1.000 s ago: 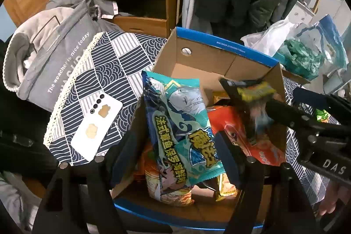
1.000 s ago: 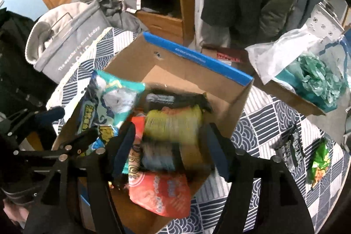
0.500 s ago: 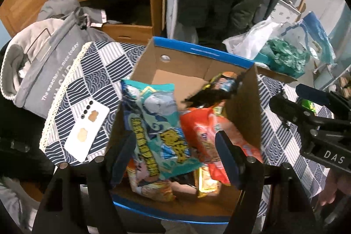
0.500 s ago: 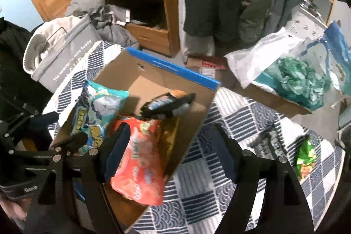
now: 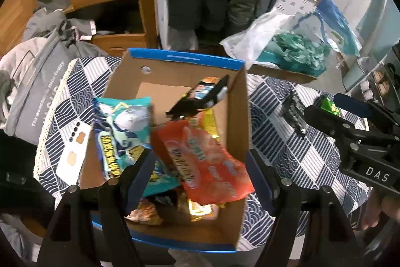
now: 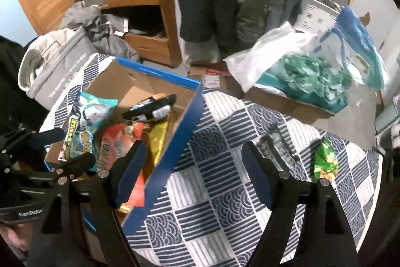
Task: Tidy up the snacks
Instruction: 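Withdraw both open tools from the box toward the remaining snacks, then grasp the green U-shaped snack bag with right tool while left tool grasps the black bag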
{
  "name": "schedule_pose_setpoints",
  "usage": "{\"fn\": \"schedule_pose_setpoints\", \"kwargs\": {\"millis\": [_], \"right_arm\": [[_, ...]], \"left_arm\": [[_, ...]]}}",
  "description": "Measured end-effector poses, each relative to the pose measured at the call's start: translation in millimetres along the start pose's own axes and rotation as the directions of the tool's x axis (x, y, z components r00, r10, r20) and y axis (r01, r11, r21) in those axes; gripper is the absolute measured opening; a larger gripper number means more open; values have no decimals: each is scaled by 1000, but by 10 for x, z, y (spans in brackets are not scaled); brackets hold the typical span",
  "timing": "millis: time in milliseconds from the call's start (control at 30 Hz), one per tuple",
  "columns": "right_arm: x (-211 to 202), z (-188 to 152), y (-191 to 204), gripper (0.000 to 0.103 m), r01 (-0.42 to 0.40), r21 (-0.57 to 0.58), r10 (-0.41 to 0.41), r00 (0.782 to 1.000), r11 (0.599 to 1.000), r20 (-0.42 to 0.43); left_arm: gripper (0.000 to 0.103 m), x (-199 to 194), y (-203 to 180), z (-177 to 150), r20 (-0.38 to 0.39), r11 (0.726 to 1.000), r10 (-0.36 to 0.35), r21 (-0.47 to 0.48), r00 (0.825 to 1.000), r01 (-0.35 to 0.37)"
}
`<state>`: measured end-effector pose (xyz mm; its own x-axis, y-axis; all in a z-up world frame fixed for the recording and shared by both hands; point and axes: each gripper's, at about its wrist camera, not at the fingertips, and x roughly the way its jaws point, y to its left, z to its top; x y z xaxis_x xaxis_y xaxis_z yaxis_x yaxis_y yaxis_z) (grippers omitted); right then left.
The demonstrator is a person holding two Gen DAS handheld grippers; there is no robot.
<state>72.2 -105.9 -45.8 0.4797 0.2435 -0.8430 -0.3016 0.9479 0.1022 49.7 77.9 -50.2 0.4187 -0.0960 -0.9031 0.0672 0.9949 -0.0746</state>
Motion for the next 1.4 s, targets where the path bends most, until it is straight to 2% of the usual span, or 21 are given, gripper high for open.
{"fn": "schedule_pose_setpoints", "kwargs": {"millis": [400,733,1033,1400], "right_arm": [[-279,-273,-441,80,53,48,-54,998,997,20],[-340,-538,-931,80,86,111,-87,996,990,2],[-238,-728,-1434,80,124,193,-119,992,973,-38],[17,-903,-1956,80,155,259,-132,986,953,-105]], "left_arm": [[76,24,-576,-23,-11,995,-8,98,1000,9],[76,143,-1062,-42,-37,986,2,164,999,4],[76,324,-1399,-30,-62,978,24,208,998,-10],[76,602,-1652,79,-95,978,25,210,995,-4]]}}
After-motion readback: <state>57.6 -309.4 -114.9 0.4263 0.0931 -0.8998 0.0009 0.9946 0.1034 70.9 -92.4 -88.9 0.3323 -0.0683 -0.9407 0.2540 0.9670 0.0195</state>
